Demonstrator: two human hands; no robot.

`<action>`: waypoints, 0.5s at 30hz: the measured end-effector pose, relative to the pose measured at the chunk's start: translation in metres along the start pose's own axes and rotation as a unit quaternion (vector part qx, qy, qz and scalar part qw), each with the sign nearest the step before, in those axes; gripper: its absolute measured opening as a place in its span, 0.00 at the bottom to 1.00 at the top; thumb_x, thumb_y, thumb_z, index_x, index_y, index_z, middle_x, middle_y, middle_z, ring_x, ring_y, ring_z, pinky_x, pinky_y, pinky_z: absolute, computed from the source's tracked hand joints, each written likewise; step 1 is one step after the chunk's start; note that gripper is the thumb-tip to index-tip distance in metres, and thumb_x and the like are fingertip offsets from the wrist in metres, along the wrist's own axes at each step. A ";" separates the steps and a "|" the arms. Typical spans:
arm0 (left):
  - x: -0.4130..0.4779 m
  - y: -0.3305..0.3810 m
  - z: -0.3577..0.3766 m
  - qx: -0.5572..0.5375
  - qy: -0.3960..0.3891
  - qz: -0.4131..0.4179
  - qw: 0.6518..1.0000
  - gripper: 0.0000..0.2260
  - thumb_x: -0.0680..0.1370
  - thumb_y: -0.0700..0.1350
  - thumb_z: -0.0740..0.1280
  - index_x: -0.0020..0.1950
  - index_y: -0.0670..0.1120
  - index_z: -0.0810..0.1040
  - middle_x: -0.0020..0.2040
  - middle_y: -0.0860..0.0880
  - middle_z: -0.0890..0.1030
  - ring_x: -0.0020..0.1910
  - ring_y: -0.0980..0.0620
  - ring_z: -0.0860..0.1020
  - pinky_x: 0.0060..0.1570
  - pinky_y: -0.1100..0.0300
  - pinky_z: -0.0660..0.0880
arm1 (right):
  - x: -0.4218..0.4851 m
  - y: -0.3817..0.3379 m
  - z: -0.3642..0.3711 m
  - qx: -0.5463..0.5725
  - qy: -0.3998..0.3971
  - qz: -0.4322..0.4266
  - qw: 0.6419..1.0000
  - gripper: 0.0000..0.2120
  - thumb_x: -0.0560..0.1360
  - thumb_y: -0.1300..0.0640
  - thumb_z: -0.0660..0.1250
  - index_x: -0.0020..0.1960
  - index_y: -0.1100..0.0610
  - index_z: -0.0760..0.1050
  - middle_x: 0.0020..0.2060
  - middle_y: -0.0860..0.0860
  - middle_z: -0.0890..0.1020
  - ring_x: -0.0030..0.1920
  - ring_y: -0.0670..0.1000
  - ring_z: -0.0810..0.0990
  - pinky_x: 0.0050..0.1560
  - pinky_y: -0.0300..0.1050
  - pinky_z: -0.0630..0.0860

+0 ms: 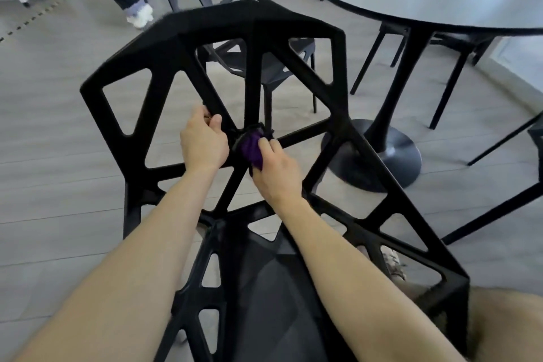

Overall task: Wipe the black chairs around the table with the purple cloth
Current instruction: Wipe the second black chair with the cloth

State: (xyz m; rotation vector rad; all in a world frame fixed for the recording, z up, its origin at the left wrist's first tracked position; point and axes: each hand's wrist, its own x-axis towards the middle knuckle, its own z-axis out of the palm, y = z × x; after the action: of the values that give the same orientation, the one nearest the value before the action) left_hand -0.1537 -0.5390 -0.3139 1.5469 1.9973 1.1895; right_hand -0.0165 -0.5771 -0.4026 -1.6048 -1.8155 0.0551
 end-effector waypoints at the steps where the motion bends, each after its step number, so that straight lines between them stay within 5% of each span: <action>1: 0.001 -0.002 0.001 -0.013 -0.004 -0.005 1.000 0.04 0.87 0.46 0.63 0.57 0.48 0.76 0.49 0.52 0.82 0.48 0.46 0.83 0.51 0.47 0.81 | 0.006 0.013 -0.014 -0.013 0.022 0.009 1.000 0.19 0.71 0.60 0.74 0.61 0.59 0.77 0.48 0.56 0.79 0.36 0.64 0.80 0.31 0.50 0.69; 6: -0.001 0.000 0.006 -0.011 0.010 -0.007 1.000 0.06 0.87 0.48 0.62 0.54 0.51 0.77 0.46 0.54 0.82 0.47 0.45 0.84 0.49 0.43 0.85 | 0.025 0.080 -0.105 -0.005 0.136 0.226 0.965 0.15 0.81 0.51 0.71 0.62 0.58 0.74 0.53 0.55 0.84 0.51 0.62 0.83 0.52 0.54 0.75; 10: -0.021 0.008 -0.011 0.186 -0.053 0.032 0.981 0.13 0.85 0.50 0.62 0.55 0.44 0.81 0.45 0.45 0.84 0.46 0.39 0.83 0.45 0.47 0.81 | 0.021 0.047 -0.132 0.107 0.131 0.257 0.951 0.20 0.82 0.50 0.71 0.65 0.54 0.64 0.50 0.50 0.82 0.47 0.54 0.79 0.49 0.48 0.70; 13: -0.039 0.036 -0.031 0.241 0.024 0.150 0.959 0.10 0.83 0.50 0.63 0.49 0.50 0.82 0.37 0.49 0.82 0.40 0.42 0.82 0.39 0.49 0.79 | 0.031 0.019 -0.150 0.146 0.204 0.230 0.940 0.16 0.83 0.53 0.65 0.64 0.53 0.60 0.51 0.48 0.78 0.46 0.52 0.79 0.47 0.47 0.70; 15: -0.031 0.066 -0.039 0.201 0.090 0.258 0.941 0.10 0.81 0.46 0.65 0.58 0.48 0.83 0.49 0.47 0.84 0.50 0.42 0.81 0.48 0.45 0.79 | 0.064 -0.002 -0.160 0.126 0.254 0.142 0.949 0.18 0.82 0.56 0.66 0.68 0.56 0.65 0.57 0.50 0.76 0.49 0.51 0.77 0.45 0.42 0.70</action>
State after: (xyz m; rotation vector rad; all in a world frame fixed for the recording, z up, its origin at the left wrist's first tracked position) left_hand -0.1292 -0.5791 -0.2462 2.3552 2.1158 1.1805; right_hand 0.0655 -0.5858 -0.2515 -1.5132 -1.1316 0.0025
